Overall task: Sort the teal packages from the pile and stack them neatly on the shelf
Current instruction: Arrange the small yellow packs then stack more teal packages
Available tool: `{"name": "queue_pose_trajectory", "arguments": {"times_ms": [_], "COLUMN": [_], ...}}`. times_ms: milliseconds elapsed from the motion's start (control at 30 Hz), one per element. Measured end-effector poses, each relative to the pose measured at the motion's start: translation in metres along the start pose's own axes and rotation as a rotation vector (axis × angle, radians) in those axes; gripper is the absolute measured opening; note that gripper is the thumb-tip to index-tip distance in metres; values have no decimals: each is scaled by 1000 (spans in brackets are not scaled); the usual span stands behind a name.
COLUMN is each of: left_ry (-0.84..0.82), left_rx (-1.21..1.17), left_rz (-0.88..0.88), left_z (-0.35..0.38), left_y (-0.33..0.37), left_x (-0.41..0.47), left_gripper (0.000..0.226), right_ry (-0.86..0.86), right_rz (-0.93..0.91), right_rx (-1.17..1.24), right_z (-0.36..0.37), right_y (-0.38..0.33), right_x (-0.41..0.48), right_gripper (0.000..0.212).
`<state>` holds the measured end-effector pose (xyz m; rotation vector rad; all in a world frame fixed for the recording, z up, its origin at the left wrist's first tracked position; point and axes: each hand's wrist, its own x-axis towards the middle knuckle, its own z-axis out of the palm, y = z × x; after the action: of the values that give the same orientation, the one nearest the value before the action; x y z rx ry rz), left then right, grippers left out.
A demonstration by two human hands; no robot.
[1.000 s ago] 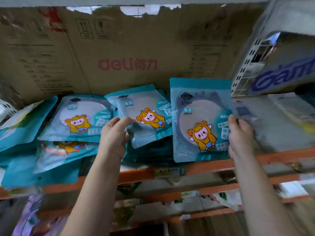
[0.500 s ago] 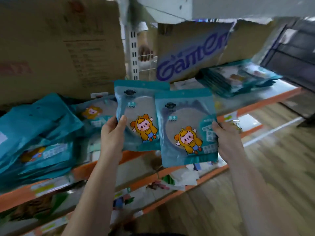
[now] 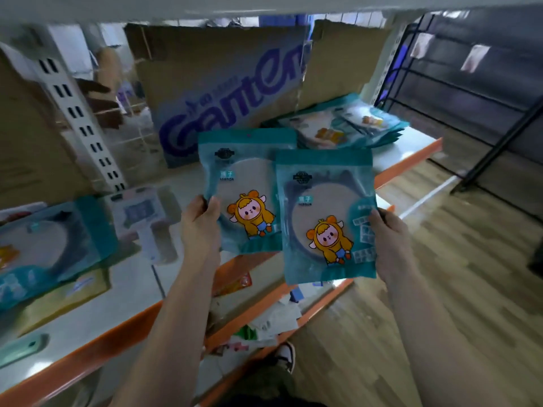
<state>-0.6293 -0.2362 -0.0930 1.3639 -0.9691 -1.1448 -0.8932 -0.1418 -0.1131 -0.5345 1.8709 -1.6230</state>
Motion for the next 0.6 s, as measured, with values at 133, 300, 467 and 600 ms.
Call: {"name": "queue_pose_trajectory", "arguments": {"times_ms": [133, 300, 467, 600], "left_ry": [-25, -57, -9, 1], "left_rx": [-51, -45, -8, 40], "left_rz": [-5, 8, 22, 38], "left_z": [55, 105, 142, 164], "left_y": [5, 11, 16, 19], "left_x": [28, 64, 88, 104], "left_gripper": [28, 24, 28, 25], "right_ry": [51, 74, 56, 39], "right_rz": [-65, -55, -52, -78], "right_rx": [-34, -53, -69, -81], "right_z": [-16, -22, -25, -27], "right_y": [-17, -31, -42, -59], "right_x": [63, 141, 195, 239], "right_gripper": [16, 29, 19, 24]}}
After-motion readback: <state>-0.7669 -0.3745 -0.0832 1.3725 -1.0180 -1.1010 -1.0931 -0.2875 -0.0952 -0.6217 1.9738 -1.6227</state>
